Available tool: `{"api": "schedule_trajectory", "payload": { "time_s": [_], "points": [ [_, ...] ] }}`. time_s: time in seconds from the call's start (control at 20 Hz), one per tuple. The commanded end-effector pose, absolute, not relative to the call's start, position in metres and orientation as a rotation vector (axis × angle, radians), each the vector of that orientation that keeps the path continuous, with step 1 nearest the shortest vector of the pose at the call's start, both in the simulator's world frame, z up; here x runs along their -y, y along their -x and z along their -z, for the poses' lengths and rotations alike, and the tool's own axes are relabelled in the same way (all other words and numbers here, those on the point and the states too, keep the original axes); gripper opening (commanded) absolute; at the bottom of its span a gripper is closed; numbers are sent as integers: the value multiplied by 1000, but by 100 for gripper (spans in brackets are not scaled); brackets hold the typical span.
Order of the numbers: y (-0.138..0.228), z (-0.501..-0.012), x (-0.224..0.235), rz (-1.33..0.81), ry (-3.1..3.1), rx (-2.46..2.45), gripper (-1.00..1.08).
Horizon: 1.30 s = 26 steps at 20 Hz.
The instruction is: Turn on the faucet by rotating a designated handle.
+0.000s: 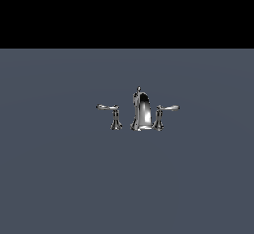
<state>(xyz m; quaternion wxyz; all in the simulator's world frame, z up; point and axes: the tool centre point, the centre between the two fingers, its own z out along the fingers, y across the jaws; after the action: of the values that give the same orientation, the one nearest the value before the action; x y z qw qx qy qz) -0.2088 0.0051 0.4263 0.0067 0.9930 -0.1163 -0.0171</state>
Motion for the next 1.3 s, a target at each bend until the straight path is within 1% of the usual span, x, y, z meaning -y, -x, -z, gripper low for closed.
{"api": "schedule_trajectory", "payload": {
  "time_s": [0.0, 0.6, 1.25],
  "points": [
    [195, -411, -6, 52, -3096, 456, -100],
    [117, -327, 2, 41, -2988, 947, -100],
    [42, -242, 37, 28, -2793, 1430, -100]
  ]
}}
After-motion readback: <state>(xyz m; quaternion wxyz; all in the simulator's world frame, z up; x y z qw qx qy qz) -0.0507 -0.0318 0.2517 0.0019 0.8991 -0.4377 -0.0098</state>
